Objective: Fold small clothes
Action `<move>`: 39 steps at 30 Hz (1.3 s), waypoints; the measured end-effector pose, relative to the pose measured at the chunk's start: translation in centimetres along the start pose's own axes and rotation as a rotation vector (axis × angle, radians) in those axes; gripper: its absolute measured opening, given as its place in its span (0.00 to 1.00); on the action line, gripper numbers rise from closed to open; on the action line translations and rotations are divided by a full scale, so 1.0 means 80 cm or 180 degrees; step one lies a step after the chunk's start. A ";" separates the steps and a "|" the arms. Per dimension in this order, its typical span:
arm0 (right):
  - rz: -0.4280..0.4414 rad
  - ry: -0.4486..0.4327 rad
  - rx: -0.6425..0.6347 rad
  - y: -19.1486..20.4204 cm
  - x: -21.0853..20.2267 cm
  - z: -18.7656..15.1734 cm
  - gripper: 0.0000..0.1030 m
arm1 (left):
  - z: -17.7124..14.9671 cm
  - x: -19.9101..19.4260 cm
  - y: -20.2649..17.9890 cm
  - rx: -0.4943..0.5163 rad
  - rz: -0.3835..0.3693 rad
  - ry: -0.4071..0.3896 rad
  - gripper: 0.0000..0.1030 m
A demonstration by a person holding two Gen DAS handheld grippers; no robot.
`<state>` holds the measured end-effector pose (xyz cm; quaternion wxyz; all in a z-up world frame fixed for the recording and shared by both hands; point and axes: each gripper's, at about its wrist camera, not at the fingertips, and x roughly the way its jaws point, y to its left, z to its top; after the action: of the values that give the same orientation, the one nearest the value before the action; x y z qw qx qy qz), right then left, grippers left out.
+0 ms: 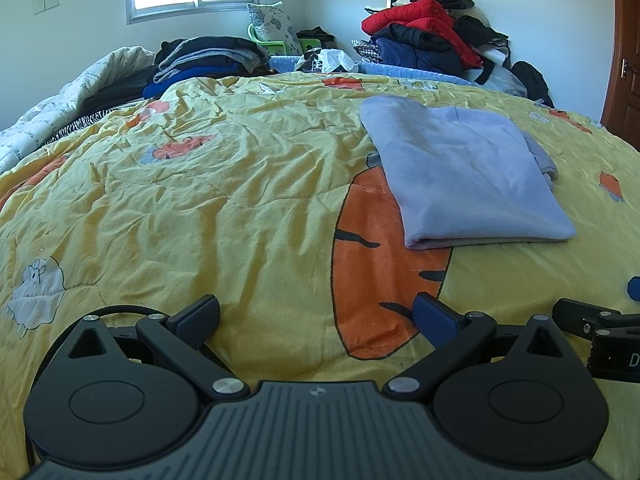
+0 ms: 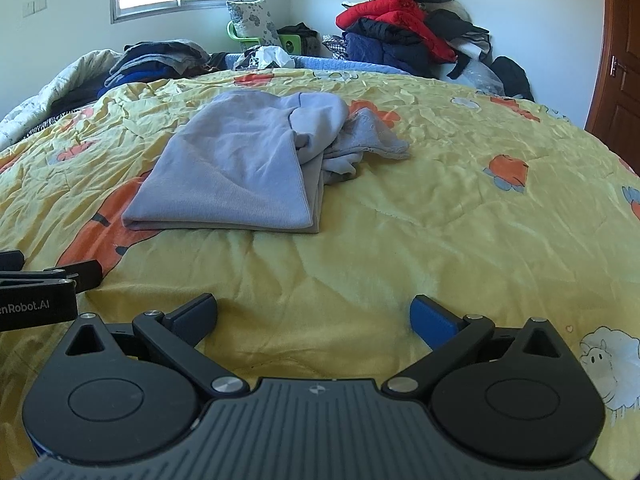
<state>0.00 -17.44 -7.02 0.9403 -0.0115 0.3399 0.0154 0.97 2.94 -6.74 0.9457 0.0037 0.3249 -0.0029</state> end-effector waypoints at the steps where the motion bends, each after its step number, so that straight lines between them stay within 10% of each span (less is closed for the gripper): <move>1: 0.0001 0.0001 -0.0003 0.001 0.000 0.000 1.00 | 0.000 0.000 0.000 0.0001 0.0000 0.0000 1.00; 39: -0.0043 -0.0013 0.0041 0.003 0.000 -0.001 1.00 | 0.001 0.001 -0.001 0.0027 -0.0018 -0.0002 1.00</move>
<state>-0.10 -17.23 -7.10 0.9411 -0.0077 0.3379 0.0069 1.06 2.84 -6.75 0.9458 0.0068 0.3245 -0.0070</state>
